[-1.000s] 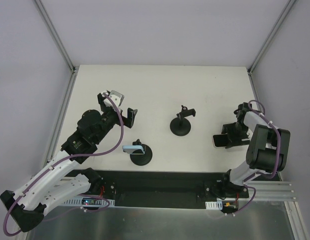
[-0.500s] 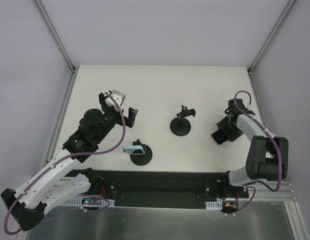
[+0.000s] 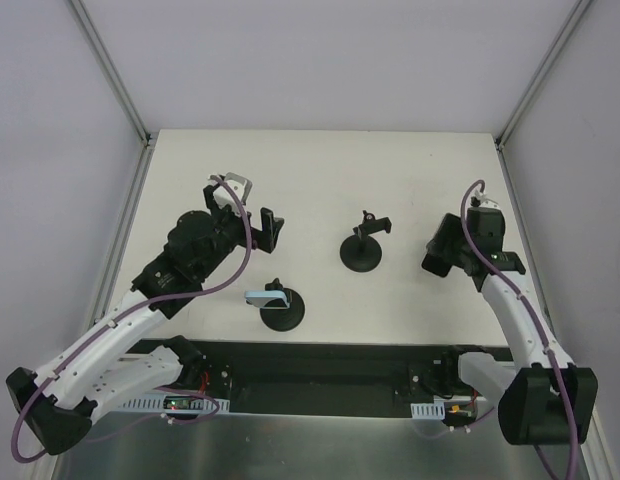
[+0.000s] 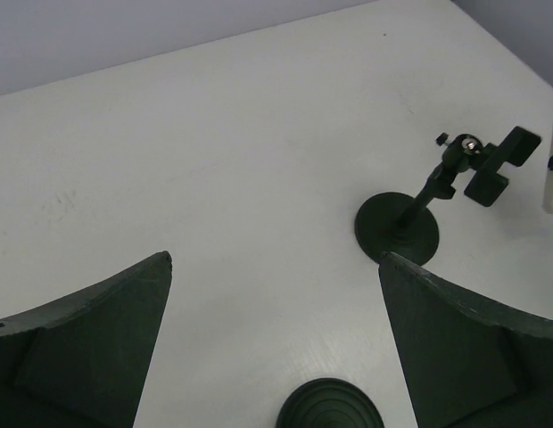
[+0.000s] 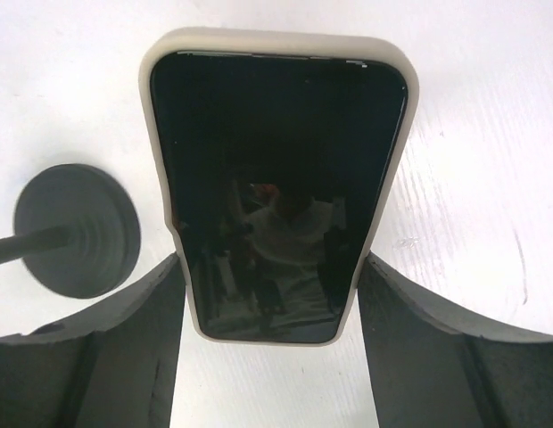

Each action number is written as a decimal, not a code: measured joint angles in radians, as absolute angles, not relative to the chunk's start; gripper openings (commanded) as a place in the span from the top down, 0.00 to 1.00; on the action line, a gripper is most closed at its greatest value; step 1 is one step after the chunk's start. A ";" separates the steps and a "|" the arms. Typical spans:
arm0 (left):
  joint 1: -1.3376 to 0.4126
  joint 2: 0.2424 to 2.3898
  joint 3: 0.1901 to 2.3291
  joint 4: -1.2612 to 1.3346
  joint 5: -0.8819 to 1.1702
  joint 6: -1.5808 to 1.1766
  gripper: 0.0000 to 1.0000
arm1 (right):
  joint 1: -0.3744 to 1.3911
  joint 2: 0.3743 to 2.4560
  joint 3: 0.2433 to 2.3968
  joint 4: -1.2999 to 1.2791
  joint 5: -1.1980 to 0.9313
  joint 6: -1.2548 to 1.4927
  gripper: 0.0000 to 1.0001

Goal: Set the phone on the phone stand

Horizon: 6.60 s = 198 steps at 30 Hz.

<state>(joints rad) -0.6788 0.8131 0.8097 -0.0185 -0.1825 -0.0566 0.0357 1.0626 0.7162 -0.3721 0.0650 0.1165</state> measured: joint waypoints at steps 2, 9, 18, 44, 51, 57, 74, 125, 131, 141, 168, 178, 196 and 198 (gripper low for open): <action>-0.678 0.830 0.843 -0.036 -0.150 -0.094 0.01 | 0.045 1.007 0.726 -0.387 0.054 0.086 1.00; -0.672 0.930 1.144 -0.089 0.053 -0.232 0.02 | 0.110 0.870 0.794 -0.469 0.002 0.047 1.00; -0.673 1.269 1.418 -0.087 0.458 -0.439 0.17 | 0.191 0.794 0.910 -0.505 -0.243 0.011 1.00; -0.813 1.590 1.503 -0.196 0.665 -0.478 0.51 | 0.687 0.758 0.909 -0.514 -0.179 -0.137 1.00; -0.824 1.589 1.501 -0.283 0.611 -0.420 0.55 | 0.767 0.790 0.910 -0.522 -0.075 -0.151 1.00; -0.833 1.589 1.502 -0.348 0.610 -0.392 0.70 | 0.792 0.810 0.910 -0.521 -0.020 -0.156 1.00; -0.846 1.577 1.534 -0.450 0.565 -0.253 1.00 | 0.817 0.777 0.909 -0.495 0.058 -0.179 0.18; -0.842 1.308 1.330 -0.164 0.905 -0.126 1.00 | 0.712 0.649 0.582 0.078 -0.701 -0.035 0.48; -0.855 1.296 1.332 -0.248 0.743 -0.120 1.00 | 0.706 0.691 0.655 -0.002 -0.450 -0.034 0.03; -0.856 1.143 1.353 -0.399 0.252 -0.107 1.00 | 0.652 0.744 0.725 -0.279 0.226 -0.029 0.06; -0.856 1.110 1.353 -0.397 0.241 -0.111 1.00 | 0.519 0.971 0.794 -0.120 0.036 -0.242 0.62; -0.856 1.139 1.353 -0.357 0.337 -0.109 1.00 | 0.519 1.000 0.763 -0.065 0.026 -0.274 0.99; -0.702 1.422 1.166 0.430 0.925 -0.133 1.00 | 0.507 0.985 0.725 -0.004 -0.036 -0.282 0.99; -0.673 1.473 1.158 0.503 0.981 -0.142 1.00 | 0.500 0.984 0.717 0.009 -0.059 -0.281 1.00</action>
<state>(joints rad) -0.6735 1.4731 1.1576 0.5030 0.9810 -0.1425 0.5003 0.9836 0.7174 0.0093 -0.0589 -0.2806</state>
